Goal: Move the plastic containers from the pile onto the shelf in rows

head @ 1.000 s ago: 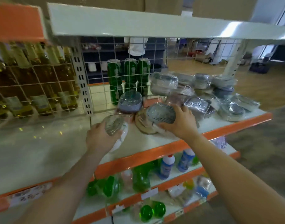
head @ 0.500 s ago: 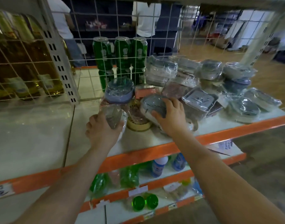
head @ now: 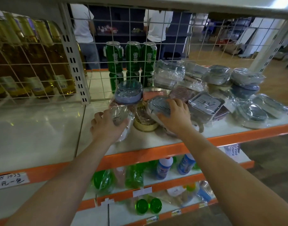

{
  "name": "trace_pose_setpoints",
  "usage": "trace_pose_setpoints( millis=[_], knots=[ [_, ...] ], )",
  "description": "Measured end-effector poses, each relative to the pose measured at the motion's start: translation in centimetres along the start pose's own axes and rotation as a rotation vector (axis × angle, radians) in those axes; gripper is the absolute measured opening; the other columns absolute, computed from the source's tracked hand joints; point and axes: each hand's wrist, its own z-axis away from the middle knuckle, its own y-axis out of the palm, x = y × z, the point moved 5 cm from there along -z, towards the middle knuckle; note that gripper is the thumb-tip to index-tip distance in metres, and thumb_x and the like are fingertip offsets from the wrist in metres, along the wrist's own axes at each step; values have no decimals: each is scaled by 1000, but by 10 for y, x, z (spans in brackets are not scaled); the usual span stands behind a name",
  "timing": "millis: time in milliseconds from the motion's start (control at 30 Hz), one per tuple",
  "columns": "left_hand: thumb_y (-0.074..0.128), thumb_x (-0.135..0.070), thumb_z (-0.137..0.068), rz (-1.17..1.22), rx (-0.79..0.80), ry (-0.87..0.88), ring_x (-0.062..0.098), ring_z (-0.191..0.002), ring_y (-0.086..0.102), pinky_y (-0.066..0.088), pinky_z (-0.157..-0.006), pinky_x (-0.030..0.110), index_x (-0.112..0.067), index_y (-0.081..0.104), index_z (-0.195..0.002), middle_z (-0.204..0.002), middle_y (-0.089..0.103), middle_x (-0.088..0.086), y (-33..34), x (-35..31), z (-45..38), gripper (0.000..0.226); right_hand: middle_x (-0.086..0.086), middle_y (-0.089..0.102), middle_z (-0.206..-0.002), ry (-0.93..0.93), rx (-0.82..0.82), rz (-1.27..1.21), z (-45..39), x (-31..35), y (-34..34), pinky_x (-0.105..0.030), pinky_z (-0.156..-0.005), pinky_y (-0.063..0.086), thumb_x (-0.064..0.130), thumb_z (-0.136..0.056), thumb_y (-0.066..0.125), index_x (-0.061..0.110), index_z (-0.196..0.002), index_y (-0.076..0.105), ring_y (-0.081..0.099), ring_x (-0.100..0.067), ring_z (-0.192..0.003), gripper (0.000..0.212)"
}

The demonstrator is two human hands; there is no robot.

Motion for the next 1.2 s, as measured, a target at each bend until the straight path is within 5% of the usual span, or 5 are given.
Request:
trace_pose_setpoints(
  millis=[433,900,1200],
  knots=[
    [57,-34,-90,124,-49,42,32,-125,40,36,-100,40,-16,49,-130,-136,43,12,-63,49,7,45,-11,36,-140,-5,56,-39,25,78,4,-39,-106,27,31,-90,56,14,-137,39,29,-31,-131,53],
    [60,-19,-90,166,-86,21,25,-99,58,46,-82,32,-9,60,-112,-98,54,2,-218,224,-21,24,-13,29,-146,-182,125,-175,44,288,71,-42,-106,30,32,-91,57,19,-144,30,28,-31,-134,61],
    [60,-14,-88,35,-246,-29,28,-100,60,46,-88,36,-9,62,-110,-98,61,4,-317,350,-13,23,-13,27,-148,-261,181,-203,67,417,133,-39,-107,29,33,-91,57,17,-145,28,28,-31,-135,63]
  ],
)
